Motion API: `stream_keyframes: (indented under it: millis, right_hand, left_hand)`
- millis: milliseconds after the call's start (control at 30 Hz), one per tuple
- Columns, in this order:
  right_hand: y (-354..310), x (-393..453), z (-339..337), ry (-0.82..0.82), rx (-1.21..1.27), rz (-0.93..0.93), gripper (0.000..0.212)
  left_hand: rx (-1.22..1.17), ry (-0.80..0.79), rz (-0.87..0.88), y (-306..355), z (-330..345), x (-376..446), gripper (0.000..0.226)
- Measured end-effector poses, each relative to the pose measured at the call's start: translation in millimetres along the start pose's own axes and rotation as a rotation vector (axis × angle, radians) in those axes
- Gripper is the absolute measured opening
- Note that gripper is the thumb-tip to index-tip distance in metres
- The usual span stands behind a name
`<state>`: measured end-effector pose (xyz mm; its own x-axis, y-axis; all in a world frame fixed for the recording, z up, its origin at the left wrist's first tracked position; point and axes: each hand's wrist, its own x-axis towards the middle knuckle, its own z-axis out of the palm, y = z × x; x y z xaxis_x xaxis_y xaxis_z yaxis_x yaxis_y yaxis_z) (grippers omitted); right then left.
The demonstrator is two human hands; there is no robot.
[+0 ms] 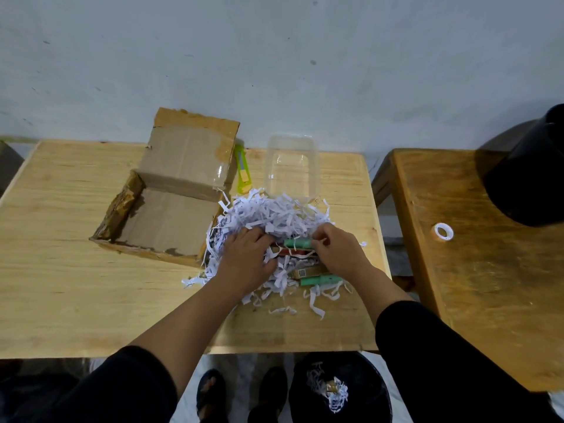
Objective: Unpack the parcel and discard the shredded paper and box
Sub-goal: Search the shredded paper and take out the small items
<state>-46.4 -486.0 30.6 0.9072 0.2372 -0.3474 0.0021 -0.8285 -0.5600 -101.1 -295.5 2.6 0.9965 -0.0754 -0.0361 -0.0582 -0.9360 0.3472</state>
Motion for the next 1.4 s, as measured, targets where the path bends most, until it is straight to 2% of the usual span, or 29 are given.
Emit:
stream_keyframes:
  millis: [133, 300, 500, 600, 667, 767, 900, 1067, 1167, 1267, 1400]
  right_hand:
    - [-3, -4, -5, -0.088, -0.091, -0.052, 0.041]
    - [-5, -3, -11, -0.085, -0.217, -0.047, 0.041]
    - [7, -17, -21, 0.011, -0.076, 0.089, 0.04]
    - [9, -24, -23, 0.056, -0.002, 0.114, 0.045]
    - [9, -28, -23, 0.087, 0.033, 0.114, 0.049]
    - [9, -33, -24, 0.127, 0.062, 0.114, 0.047]
    - [14, -40, -28, 0.182, 0.147, 0.18, 0.041]
    - [29, -51, -41, 0.322, 0.336, 0.253, 0.038]
    - [35, -53, -43, 0.454, 0.496, 0.318, 0.044]
    - [37, -49, -40, 0.489, 0.629, 0.346, 0.053]
    - [37, -44, -33, 0.5, 0.724, 0.368, 0.054]
  left_hand:
    - [-0.012, -0.007, -0.003, -1, 2, 1, 0.04]
    - [-0.023, -0.037, -0.013, -1, 2, 3, 0.045]
    - [0.014, -0.076, -0.022, 3, -3, 3, 0.049]
    - [-0.043, 0.023, 0.06, 8, -4, 0, 0.045]
    - [-0.037, 0.057, 0.148, 13, -3, 0, 0.052]
    - [0.072, -0.02, 0.221, 26, -3, 4, 0.069]
    - [0.169, -0.178, 0.122, 36, 0, 13, 0.058]
    - [0.211, -0.22, 0.077, 33, 7, 18, 0.047]
    - [0.226, -0.187, 0.098, 29, 11, 15, 0.055]
    - [0.209, -0.167, 0.114, 28, 13, 13, 0.07]
    - [0.193, -0.076, 0.138, 28, 16, 12, 0.054]
